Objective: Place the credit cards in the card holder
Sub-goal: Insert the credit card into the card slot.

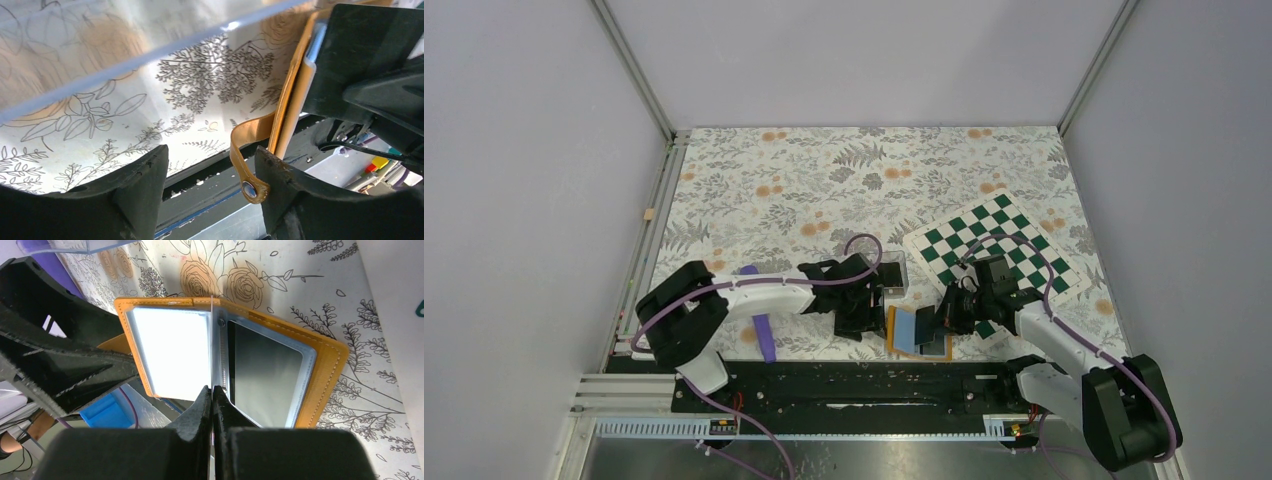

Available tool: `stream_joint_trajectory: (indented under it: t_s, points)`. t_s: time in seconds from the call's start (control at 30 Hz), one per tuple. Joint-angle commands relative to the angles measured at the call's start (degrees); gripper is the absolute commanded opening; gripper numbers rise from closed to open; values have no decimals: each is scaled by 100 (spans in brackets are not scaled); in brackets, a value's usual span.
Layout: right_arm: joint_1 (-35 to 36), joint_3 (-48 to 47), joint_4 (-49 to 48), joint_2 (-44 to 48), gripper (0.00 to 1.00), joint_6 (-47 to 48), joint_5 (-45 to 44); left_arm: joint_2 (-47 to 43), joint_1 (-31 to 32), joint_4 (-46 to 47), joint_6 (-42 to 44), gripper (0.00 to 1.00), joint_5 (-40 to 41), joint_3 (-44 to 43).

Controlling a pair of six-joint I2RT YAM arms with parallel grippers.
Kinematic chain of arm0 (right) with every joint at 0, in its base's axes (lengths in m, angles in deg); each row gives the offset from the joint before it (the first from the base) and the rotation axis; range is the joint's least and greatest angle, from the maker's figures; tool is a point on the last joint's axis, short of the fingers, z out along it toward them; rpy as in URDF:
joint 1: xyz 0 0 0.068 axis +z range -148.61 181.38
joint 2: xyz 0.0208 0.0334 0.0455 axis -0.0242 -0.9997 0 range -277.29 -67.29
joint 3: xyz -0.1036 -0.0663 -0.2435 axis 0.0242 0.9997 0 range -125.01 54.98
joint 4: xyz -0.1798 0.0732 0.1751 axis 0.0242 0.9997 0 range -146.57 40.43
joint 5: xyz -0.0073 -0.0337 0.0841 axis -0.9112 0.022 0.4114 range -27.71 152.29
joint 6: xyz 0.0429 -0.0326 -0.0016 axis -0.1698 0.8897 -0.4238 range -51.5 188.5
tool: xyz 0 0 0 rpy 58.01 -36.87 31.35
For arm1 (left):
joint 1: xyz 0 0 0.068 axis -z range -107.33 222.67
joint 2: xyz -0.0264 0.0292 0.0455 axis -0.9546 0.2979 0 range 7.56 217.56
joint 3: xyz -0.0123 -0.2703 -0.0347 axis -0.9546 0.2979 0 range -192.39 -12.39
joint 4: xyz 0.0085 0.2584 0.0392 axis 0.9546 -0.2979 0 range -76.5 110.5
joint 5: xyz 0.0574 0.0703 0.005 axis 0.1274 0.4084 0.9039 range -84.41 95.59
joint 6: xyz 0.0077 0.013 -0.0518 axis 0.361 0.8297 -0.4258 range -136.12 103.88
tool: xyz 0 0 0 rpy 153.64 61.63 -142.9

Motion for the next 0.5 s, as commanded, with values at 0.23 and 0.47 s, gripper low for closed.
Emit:
stream_joint_trajectory:
  t_s: [0.23,0.47]
  points:
    - [35,-103,-436,-300,0,-186,144,-544,245,149,159,64,442,-275]
    - [35,-135,-362,-351,0,-115,140,-1220,363,107,58,68,1153,27]
